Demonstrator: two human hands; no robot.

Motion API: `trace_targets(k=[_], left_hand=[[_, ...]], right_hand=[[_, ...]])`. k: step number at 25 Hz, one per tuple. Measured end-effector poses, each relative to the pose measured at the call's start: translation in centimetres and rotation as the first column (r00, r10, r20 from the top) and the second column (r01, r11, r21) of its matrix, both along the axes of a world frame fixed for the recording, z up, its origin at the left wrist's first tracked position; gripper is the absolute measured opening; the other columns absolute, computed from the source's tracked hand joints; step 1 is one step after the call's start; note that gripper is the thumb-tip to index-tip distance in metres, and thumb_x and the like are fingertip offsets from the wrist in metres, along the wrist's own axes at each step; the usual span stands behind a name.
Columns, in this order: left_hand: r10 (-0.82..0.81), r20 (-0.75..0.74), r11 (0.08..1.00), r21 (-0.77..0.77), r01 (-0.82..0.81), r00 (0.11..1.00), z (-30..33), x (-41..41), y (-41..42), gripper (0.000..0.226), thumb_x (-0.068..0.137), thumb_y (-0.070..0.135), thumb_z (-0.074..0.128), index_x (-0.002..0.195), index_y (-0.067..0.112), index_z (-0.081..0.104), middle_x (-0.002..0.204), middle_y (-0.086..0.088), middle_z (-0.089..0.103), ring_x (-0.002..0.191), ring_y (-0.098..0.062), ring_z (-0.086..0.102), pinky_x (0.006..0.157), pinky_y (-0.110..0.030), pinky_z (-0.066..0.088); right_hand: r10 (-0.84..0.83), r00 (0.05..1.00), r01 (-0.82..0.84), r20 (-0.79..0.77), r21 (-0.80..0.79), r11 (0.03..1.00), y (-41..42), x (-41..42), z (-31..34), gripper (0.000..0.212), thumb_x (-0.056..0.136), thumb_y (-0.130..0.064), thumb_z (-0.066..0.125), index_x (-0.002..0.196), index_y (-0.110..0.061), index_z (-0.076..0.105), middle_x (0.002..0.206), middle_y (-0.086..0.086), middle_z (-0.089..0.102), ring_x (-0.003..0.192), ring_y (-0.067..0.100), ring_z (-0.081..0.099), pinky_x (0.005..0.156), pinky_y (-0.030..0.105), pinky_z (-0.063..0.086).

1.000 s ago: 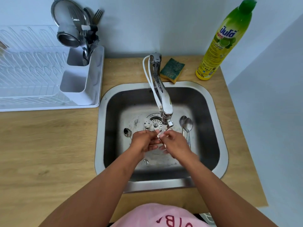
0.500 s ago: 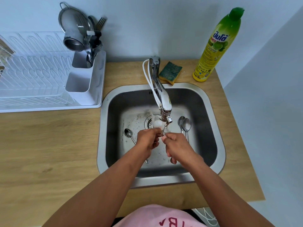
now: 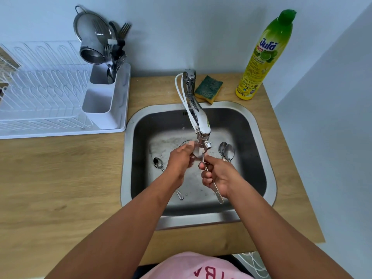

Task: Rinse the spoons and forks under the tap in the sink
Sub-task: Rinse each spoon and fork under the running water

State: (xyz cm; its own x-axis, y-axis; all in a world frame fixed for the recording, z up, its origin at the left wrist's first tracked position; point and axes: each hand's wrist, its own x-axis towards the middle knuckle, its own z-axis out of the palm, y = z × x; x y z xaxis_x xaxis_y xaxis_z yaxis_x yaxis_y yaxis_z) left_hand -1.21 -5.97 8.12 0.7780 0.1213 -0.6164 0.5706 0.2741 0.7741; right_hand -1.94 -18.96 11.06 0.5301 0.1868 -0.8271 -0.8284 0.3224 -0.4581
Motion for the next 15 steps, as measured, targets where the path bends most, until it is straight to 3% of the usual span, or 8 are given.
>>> trace_targets(k=[2,6,10,12,15], left_hand=[[0.014,-0.028,0.998,-0.067,-0.016,1.0,0.0,-0.1,0.4,0.033,0.107,0.032,0.047,0.105,0.017,0.077,0.086,0.0,0.079,0.079,-0.016,0.069,0.088,-0.036,0.052],[0.025,-0.084,0.978,-0.203,-0.042,0.996,0.4,-0.6,0.5,0.038,0.106,0.036,0.05,0.114,0.009,0.075,0.091,-0.005,0.076,0.079,-0.017,0.067,0.083,-0.035,0.054],[-0.02,-0.023,0.983,-0.185,0.015,1.0,0.5,-1.1,0.4,0.01,0.098,0.016,0.065,0.098,0.01,0.073,0.072,0.0,0.075,0.073,-0.018,0.066,0.079,-0.031,0.056],[-0.043,-0.005,0.986,-0.163,0.041,0.999,0.5,-1.0,0.6,0.008,0.096,0.016,0.068,0.089,0.013,0.071,0.069,0.0,0.075,0.07,-0.017,0.067,0.081,-0.034,0.055],[-0.061,-0.048,0.994,-0.09,0.057,0.997,-0.3,-1.0,1.2,0.024,0.095,0.036,0.068,0.092,0.013,0.075,0.074,-0.002,0.076,0.069,-0.014,0.071,0.084,-0.036,0.057]], right_hand=[[0.019,0.997,-0.015,0.068,-0.064,0.998,0.1,-0.5,-0.6,0.019,0.099,-0.026,0.059,0.098,-0.011,0.071,0.06,-0.001,0.064,0.04,0.008,0.04,0.037,0.018,0.033],[0.027,0.972,0.024,0.232,-0.217,0.976,0.3,-1.4,-1.5,0.012,0.094,-0.022,0.069,0.092,-0.013,0.077,0.068,0.002,0.071,0.047,0.01,0.05,0.048,0.022,0.045],[-0.014,0.952,0.053,0.307,-0.118,0.992,0.1,-2.2,-2.1,0.005,0.092,-0.013,0.07,0.089,-0.015,0.073,0.077,0.006,0.072,0.056,0.014,0.057,0.056,0.026,0.046],[-0.028,0.967,0.038,0.253,-0.036,0.999,0.0,-2.4,-2.1,0.019,0.094,-0.025,0.068,0.098,-0.009,0.076,0.076,0.007,0.069,0.052,0.013,0.054,0.052,0.026,0.042],[0.06,0.976,-0.029,0.209,-0.148,0.988,-0.1,-2.1,-2.2,0.041,0.094,-0.046,0.064,0.095,-0.009,0.082,0.064,-0.001,0.064,0.048,0.01,0.045,0.048,0.024,0.035]])
